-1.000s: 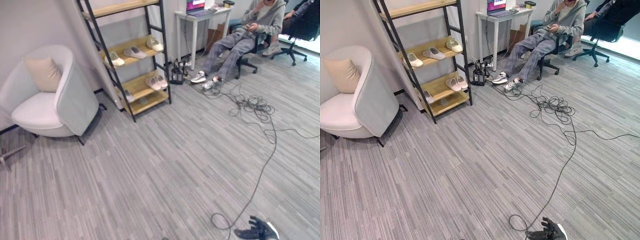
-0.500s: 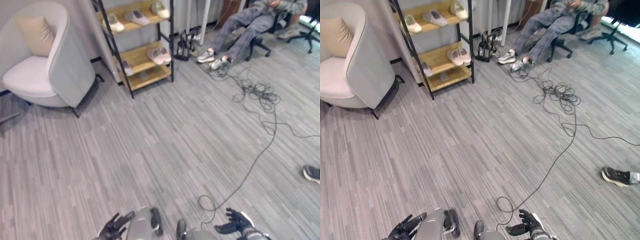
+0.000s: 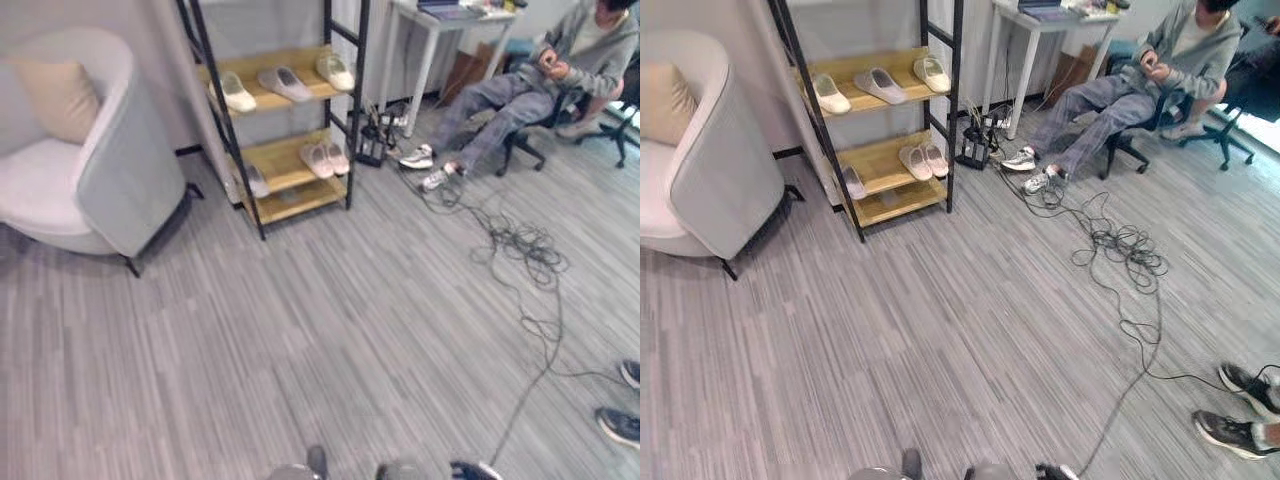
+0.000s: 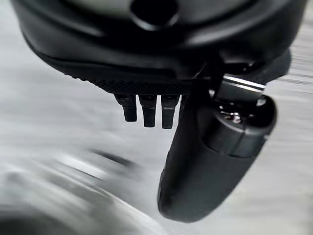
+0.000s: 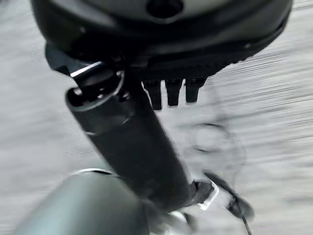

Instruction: Arrange the slippers neatly on the shoe rack.

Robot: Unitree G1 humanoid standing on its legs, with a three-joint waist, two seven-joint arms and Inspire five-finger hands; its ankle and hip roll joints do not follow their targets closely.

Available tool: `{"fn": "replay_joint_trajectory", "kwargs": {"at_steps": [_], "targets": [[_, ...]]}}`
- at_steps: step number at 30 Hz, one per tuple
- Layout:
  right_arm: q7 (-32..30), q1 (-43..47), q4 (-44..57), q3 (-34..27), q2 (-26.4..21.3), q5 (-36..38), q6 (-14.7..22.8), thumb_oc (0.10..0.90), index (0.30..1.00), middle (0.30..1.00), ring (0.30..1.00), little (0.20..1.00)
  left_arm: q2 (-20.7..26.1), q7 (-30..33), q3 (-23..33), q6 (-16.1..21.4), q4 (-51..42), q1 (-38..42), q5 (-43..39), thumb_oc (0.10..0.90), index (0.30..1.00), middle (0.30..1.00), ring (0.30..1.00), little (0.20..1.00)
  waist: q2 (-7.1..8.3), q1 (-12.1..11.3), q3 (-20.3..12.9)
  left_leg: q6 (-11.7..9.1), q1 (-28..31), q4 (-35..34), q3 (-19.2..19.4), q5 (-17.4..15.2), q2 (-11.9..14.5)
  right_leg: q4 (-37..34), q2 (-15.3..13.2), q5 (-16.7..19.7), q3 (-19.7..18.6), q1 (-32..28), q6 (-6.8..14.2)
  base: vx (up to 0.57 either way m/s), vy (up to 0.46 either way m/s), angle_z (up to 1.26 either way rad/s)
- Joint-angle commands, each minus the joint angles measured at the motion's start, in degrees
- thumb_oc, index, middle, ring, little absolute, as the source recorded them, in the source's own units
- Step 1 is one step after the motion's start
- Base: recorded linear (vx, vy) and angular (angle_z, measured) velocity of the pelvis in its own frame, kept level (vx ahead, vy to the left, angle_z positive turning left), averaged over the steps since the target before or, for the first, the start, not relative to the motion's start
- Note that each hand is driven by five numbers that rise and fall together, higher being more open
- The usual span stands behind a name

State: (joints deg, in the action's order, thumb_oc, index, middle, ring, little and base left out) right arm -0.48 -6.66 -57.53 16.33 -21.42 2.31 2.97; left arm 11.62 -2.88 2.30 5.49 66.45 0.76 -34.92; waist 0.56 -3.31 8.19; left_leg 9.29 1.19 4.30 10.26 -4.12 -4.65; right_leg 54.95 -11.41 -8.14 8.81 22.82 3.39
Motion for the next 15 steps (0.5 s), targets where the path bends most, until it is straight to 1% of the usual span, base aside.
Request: {"fn": "replay_joint_trajectory", "kwargs": {"at_steps": [1, 2, 3, 4, 5, 7, 8, 10, 11, 12, 13, 14, 15], "targets": [[-0.3, 2.7, 1.7, -0.6, 0.8, 1.2, 2.2, 0.800, 0.900, 0.900, 0.900, 0.900, 0.9, 1.4, -2.8, 2.3, -2.4, 2.3, -3.1, 0.800, 0.900, 0.900, 0.900, 0.900, 0.70, 2.7, 4.7, -3.7, -0.5, 3.7, -7.3, -4.4, 0.0, -31.7, 4.1, 6.4, -2.4, -10.5, 3.0, 0.50, -0.125, 0.40], [-0.3, 2.7, 1.7, -0.6, 0.8, 1.2, 2.2, 0.800, 0.900, 0.900, 0.900, 0.900, 0.9, 1.4, -2.8, 2.3, -2.4, 2.3, -3.1, 0.800, 0.900, 0.900, 0.900, 0.900, 0.64, 2.7, 4.7, -3.7, -0.6, 3.7, -7.3, -4.3, 0.0, -32.0, 4.2, 6.6, -2.3, -10.5, 3.0, 0.54, -0.156, 0.66], [-0.3, 2.4, 1.8, -0.8, 0.7, 1.2, 2.1, 0.800, 0.900, 0.900, 0.900, 0.900, 0.7, 1.5, -3.2, 2.5, -2.6, 2.5, -2.7, 0.800, 0.900, 0.900, 0.900, 0.900, 1.01, 3.5, 4.7, -4.4, 1.0, 3.6, -8.1, -5.7, -0.2, -38.4, 4.4, 7.6, -4.0, -10.0, 3.7, 0.54, -0.177, 0.86], [-0.3, 2.3, 1.4, -0.9, 0.5, 0.9, 1.8, 0.800, 0.900, 0.900, 0.900, 0.900, 0.4, 1.5, -3.5, 2.5, -1.8, 2.6, -1.9, 0.800, 0.900, 0.900, 0.900, 0.900, 1.62, 4.4, 4.7, -5.5, 3.6, 3.4, -9.4, -7.7, -0.4, -47.4, 3.3, 10.4, -5.2, -8.1, 5.2, 0.55, -0.177, 0.78], [-0.3, 2.3, 1.4, -1.0, 0.5, 0.9, 1.8, 0.800, 0.900, 0.900, 0.900, 0.900, 0.4, 1.5, -3.5, 2.5, -1.7, 2.6, -1.9, 0.800, 0.900, 0.900, 0.900, 0.900, 1.36, 4.4, 4.9, -5.5, 3.9, 3.4, -9.6, -7.9, -0.1, -47.7, 3.5, 10.5, -5.0, -8.6, 5.2, 0.56, -0.188, 0.70], [-0.1, 2.5, 0.4, -1.2, 0.3, 0.0, 1.4, 0.800, 0.900, 0.900, 0.900, 0.900, 0.0, 1.2, -3.4, 2.1, 1.7, 2.5, 0.1, 0.800, 0.900, 0.900, 0.900, 0.900, 1.15, 5.3, 4.5, -6.7, 7.1, 3.4, -10.8, -9.3, 0.7, -52.4, 2.6, 12.8, -3.4, -6.9, 6.1, 0.49, -0.172, 0.48], [0.0, 2.5, 0.3, -1.2, 0.1, -0.4, 1.3, 0.800, 0.900, 0.900, 0.900, 0.900, -0.2, 0.8, -3.1, 1.8, 3.3, 2.1, 0.9, 0.800, 0.900, 0.900, 0.900, 0.900, 1.03, 5.6, 4.1, -7.3, 8.4, 3.5, -11.3, -9.5, 1.2, -53.2, 2.6, 13.4, -2.4, -6.6, 6.5, 0.56, -0.217, 0.39], [0.4, 1.9, 0.6, -1.7, 0.0, -0.8, 1.3, 0.800, 0.900, 0.900, 0.900, 0.900, -0.3, 0.1, -2.6, 1.1, 6.6, 1.2, 3.6, 0.800, 0.900, 0.900, 0.900, 0.900, 1.26, 6.4, 2.7, -8.4, 10.9, 5.4, -11.6, -9.8, 2.0, -50.9, 3.0, 13.8, -2.0, -7.0, 6.1, 0.61, -0.320, 0.27], [0.3, 2.1, 0.3, -1.5, -0.8, -1.5, 1.4, 0.800, 0.900, 0.900, 0.900, 0.900, -0.7, 0.2, -1.7, 0.6, 8.8, -0.1, 5.3, 0.800, 0.900, 0.900, 0.900, 0.900, 1.07, 6.4, 1.9, -10.4, 7.5, 16.2, -10.9, -5.7, 3.7, -49.9, 4.2, 14.0, -2.4, -9.7, 4.3, 0.47, -0.315, 0.15], [0.3, 2.2, 0.3, -1.5, -0.8, -1.5, 1.4, 0.800, 0.900, 0.900, 0.900, 0.900, -0.6, 0.2, -1.7, 0.6, 8.8, 0.0, 5.3, 0.800, 0.900, 0.900, 0.900, 0.900, 1.24, 6.5, 1.8, -10.4, 7.3, 16.1, -11.0, -5.5, 3.6, -50.0, 4.0, 14.1, -2.4, -9.6, 4.4, 0.43, -0.520, 0.10], [-0.7, 2.7, 0.9, -1.4, -1.6, -0.7, 2.0, 0.800, 0.900, 0.900, 0.900, 0.900, -0.5, 0.6, -0.8, 0.2, 7.8, -0.2, 4.1, 0.800, 0.900, 0.900, 0.900, 0.900, 1.49, 6.1, 2.9, -13.3, -1.8, 36.2, -8.4, 5.8, 8.6, -49.7, 5.7, 12.4, -1.7, -13.3, 0.5, 0.15, -0.308, 0.08], [-0.7, 2.7, 0.8, -1.4, -1.5, -0.7, 2.0, 0.800, 0.900, 0.900, 0.900, 0.900, -0.5, 0.6, -0.8, 0.2, 7.8, -0.2, 4.1, 0.800, 0.900, 0.900, 0.900, 0.900, 1.63, 6.3, 2.7, -13.2, -2.2, 36.2, -8.6, 5.9, 8.5, -49.7, 5.5, 12.4, -1.6, -13.0, 0.5, 0.24, -0.513, 0.13], [-1.5, 3.1, 2.0, -0.9, -2.1, 0.3, 2.2, 0.800, 0.900, 0.900, 0.900, 0.900, -0.2, 0.8, -0.2, 0.0, 7.3, -0.1, 3.6, 0.800, 0.900, 0.900, 0.900, 0.900, 2.42, 5.6, 4.0, -12.5, -6.0, 43.8, -5.4, 8.3, 12.0, -50.0, 6.6, 11.1, -0.9, -15.3, -2.0, 0.22, -0.390, 0.09]]}}
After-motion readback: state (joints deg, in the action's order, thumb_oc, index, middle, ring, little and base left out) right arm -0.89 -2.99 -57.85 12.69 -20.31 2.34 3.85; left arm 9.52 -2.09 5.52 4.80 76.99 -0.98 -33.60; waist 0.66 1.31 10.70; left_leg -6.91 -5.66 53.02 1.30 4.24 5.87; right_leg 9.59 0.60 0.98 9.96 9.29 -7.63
